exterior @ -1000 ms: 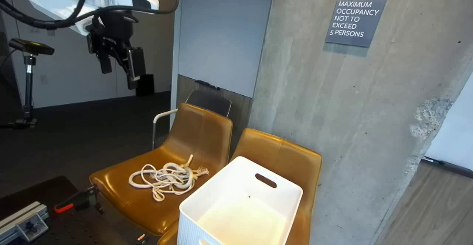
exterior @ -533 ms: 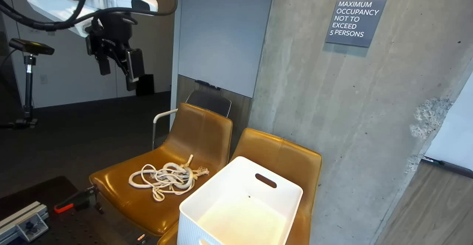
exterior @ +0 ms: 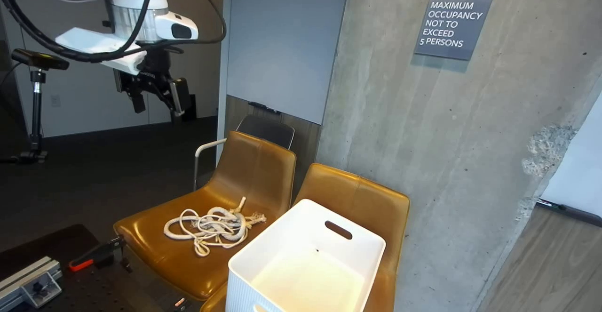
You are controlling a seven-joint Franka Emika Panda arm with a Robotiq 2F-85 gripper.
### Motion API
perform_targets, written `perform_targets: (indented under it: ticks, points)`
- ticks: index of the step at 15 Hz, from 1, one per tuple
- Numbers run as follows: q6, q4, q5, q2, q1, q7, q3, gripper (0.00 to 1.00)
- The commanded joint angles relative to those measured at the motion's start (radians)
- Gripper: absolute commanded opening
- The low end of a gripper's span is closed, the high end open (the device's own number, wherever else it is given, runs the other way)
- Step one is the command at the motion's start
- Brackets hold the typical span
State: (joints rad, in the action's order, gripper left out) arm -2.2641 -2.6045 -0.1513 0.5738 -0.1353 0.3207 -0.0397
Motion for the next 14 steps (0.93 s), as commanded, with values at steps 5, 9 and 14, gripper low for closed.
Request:
perform_targets:
  ticks: [5, 9, 14]
  points:
    - [-0.225, 0.123, 0.053, -0.344, -0.036, 0.032, 0.048, 1.0]
    - [-0.259, 0.258, 0.148, -0.542, -0.019, 0.021, 0.09, 1.0]
    - [-0.253, 0.469, 0.241, -0.81, -0.005, 0.009, 0.11, 1.0]
